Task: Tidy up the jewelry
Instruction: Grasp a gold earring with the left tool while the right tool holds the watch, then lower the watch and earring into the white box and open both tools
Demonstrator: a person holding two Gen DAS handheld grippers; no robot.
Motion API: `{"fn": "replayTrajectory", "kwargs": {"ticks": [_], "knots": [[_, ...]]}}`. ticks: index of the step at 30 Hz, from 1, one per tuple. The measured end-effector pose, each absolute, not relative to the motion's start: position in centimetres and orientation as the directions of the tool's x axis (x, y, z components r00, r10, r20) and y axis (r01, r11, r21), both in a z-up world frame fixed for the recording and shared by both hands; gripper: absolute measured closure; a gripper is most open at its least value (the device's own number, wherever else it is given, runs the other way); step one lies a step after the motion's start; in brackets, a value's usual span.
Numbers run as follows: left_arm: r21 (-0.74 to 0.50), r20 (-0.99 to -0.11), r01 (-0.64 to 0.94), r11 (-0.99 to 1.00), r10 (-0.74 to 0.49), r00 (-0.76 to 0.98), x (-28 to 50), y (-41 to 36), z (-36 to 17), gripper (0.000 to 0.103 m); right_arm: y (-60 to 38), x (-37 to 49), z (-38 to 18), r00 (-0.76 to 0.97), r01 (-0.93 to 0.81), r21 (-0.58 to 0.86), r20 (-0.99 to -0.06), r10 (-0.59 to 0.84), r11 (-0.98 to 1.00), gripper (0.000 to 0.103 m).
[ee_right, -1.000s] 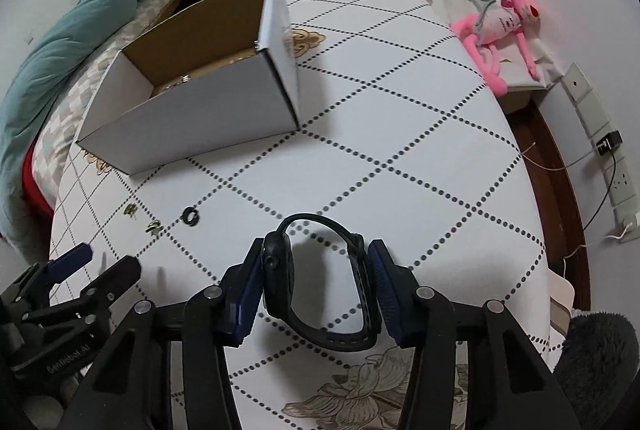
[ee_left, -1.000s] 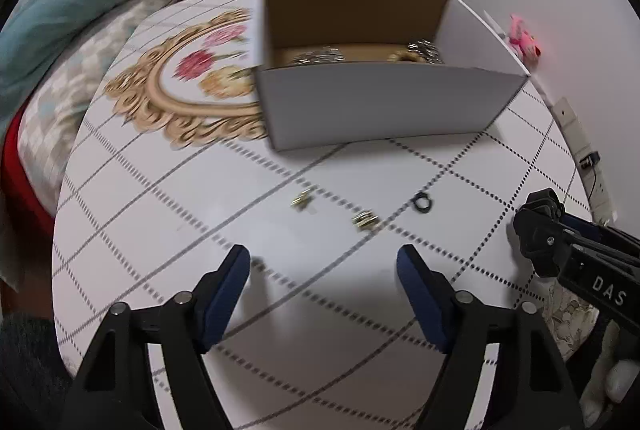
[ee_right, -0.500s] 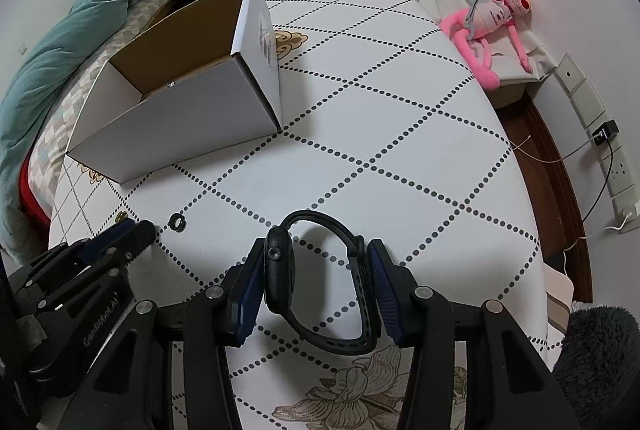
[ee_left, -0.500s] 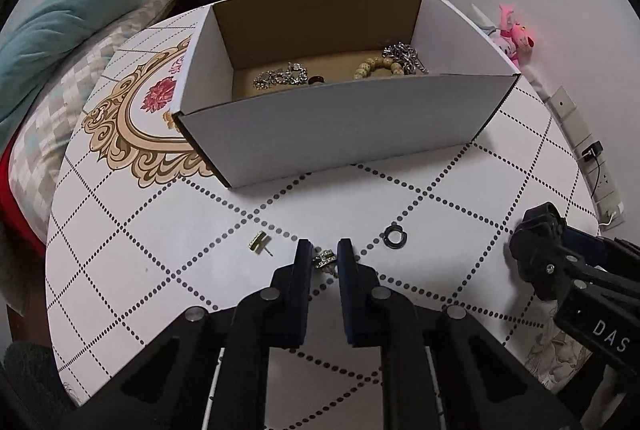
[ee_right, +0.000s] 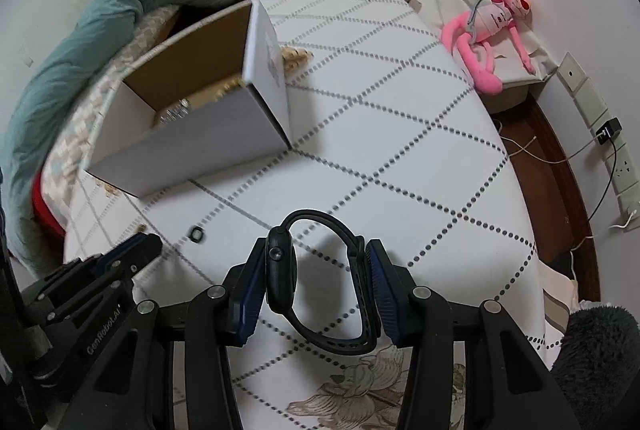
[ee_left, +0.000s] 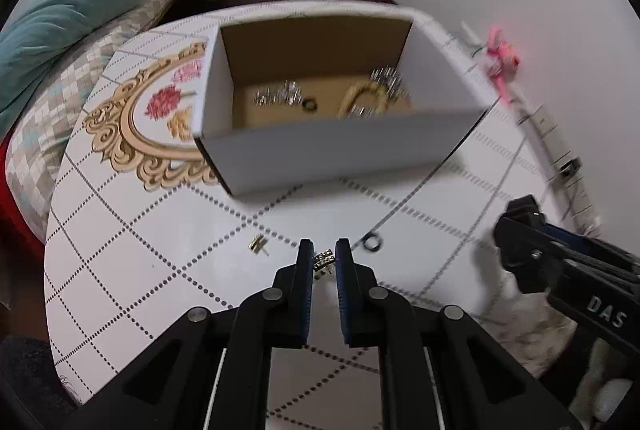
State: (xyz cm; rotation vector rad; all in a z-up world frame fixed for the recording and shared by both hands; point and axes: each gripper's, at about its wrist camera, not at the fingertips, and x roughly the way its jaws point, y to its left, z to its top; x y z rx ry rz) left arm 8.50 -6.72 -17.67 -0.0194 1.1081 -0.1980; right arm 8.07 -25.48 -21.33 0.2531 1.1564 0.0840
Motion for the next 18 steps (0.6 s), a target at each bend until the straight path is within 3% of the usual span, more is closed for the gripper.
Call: {"fn": "replayTrajectory", "kwargs": {"ticks": [8, 18], "knots": [[-0.26, -0.831, 0.136, 0.956, -0.293, 0.473, 13.0, -4.8, -10.5, 0.095, -24.2, 11.7, -14.7, 0.486, -0.028, 0.322, -0.823, 0.294, 0.946, 0.053], [-0.257, -0.893, 0.074, 0.964, -0.266, 0.364, 20.8, -2.9, -12.0, 0.092, -20.3, 20.5, -13.5, 0.448, -0.123, 0.265, -0.845, 0.291, 0.956, 0.051]]}}
